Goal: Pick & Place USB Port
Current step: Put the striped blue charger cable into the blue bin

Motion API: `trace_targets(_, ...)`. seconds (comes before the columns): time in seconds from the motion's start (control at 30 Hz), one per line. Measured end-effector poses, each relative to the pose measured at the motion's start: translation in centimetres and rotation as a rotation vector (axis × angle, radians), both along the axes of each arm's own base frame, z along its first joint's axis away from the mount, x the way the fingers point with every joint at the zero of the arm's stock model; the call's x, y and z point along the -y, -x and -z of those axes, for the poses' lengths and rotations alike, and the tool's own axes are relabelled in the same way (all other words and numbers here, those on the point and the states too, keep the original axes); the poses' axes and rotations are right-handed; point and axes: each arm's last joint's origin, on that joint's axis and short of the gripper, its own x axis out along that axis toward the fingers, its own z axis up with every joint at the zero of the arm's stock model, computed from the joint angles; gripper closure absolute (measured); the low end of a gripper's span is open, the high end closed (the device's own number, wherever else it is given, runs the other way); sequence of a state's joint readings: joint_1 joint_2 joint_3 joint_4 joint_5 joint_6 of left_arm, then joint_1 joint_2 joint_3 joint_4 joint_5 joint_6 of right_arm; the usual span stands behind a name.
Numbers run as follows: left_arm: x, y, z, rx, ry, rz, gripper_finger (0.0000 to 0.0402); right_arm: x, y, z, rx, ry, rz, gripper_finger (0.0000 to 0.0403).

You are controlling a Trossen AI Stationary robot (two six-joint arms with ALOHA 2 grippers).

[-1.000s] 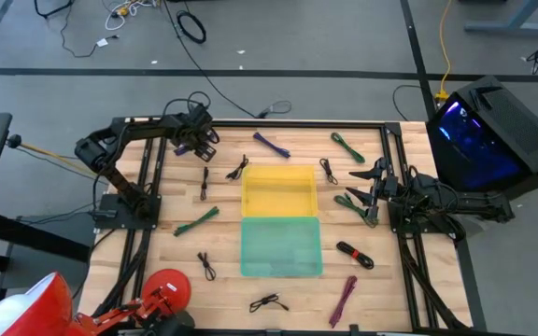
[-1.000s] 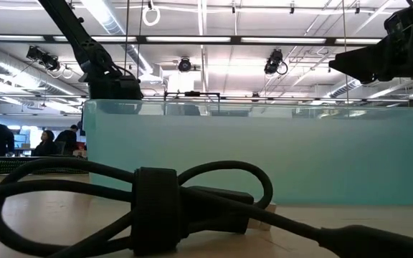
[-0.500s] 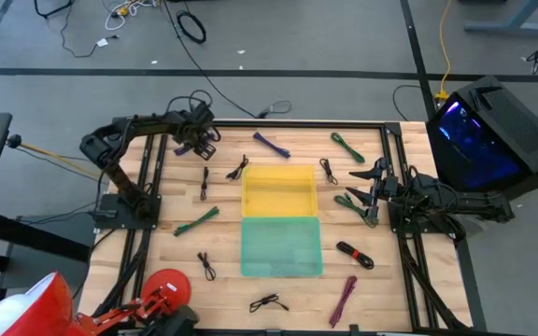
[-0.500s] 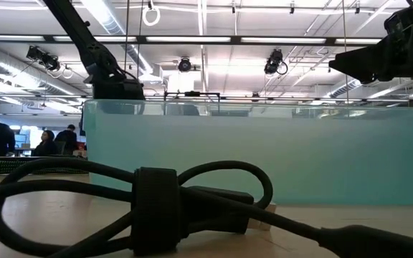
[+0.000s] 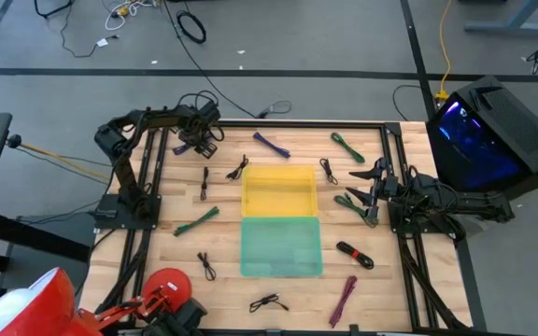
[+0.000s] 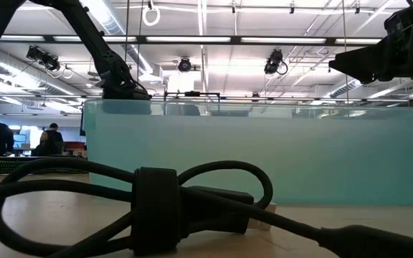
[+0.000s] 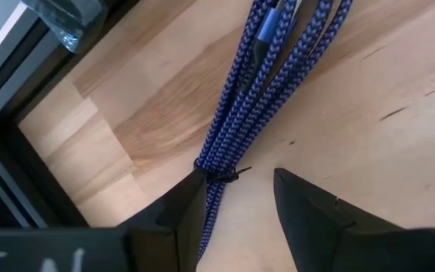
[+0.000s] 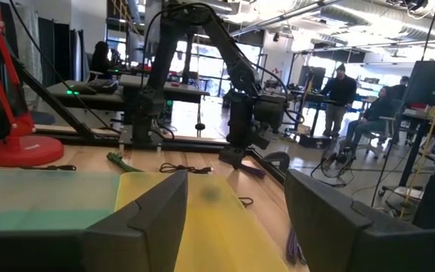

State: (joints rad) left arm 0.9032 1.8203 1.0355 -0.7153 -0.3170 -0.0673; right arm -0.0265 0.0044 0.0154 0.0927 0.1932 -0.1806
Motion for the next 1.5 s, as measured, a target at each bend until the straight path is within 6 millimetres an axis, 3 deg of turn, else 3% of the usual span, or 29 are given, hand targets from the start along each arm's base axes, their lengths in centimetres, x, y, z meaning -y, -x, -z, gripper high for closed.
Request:
trace_targets(0.2,-0.1,0.1,0.1,-0.026,-0.028,0.005,0.0276,0.0,0.0,0.0,0.0,0.0,0.0,0.0179)
trace_targets(0.37,-0.1,0.1,0.5,-0.037,-0.007,0.019,0.037,0.0,0.0,0.0,0.0,0.0,0.0,0.0179)
trace_targets(0.43,0.0,-0.1,0.7,0.01,0.038,0.025,0.039,0.0,0.0,0.0,0.0,0.0,0.0,0.0179)
trace_targets(0.67,1.2,-0.6,1.3,-0.003,0.088,0.053,0.0399,0.0,0.0,0.0,0.0,0.0,0.0,0.0179)
trace_targets(1.0,3.1,-1.6,-2.1,0.1,0.052,0.102,0.0401,0.0,0.0,0.0,0.0,0.0,0.0,0.0179)
trace_targets(1.5,4.9,-3.5,-3.5,0.119,0.046,0.18,0.0401,0.0,0.0,0.0,0.0,0.0,0.0,0.0179)
